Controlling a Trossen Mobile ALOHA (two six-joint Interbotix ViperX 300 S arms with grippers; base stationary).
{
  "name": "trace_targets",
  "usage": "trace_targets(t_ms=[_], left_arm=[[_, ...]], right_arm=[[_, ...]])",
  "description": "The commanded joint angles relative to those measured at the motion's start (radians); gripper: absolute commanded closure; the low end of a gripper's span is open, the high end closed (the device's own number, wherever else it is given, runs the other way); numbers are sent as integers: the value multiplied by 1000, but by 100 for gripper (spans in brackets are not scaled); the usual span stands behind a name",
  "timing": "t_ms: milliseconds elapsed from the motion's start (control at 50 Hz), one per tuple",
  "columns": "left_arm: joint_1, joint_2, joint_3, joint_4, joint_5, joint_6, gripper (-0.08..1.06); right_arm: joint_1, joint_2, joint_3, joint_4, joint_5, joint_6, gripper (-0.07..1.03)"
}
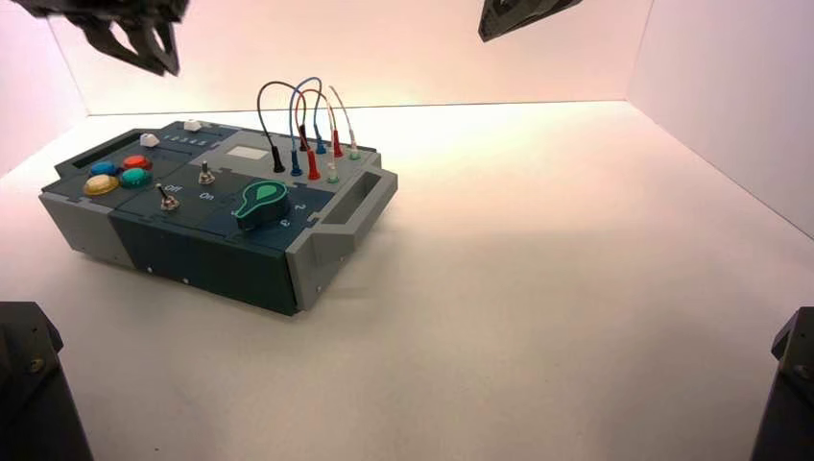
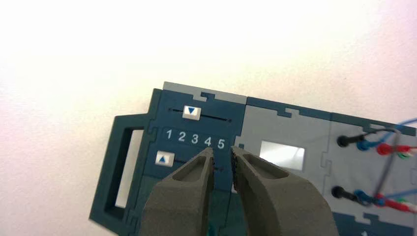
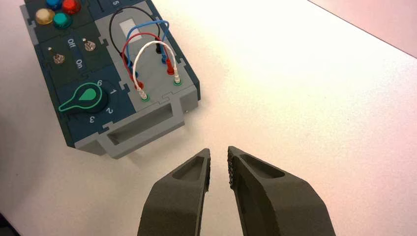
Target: Move the top slider to position 1.
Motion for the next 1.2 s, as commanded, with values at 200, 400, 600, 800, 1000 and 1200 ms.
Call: trace_targets(t_ms=[200, 400, 600, 800, 1000, 1200], left_arm=[[-9, 89, -77, 9, -25, 38, 94], [-9, 138, -94, 9, -54, 44, 101], [-6, 179, -106, 9, -64, 46, 101], [-6, 222, -117, 5, -54, 46, 101], [8, 262, -123, 3, -52, 46, 101], [48, 279, -123, 3, -78, 46, 101]], right_arm=[[2, -23, -12, -9, -9, -5, 75], [2, -25, -9, -9, -9, -5, 75], [2, -29, -8, -11, -9, -5, 75], [0, -34, -8, -14, -9, -5, 75], [0, -43, -3, -17, -9, -5, 75], [0, -64, -2, -18, -12, -5, 75]])
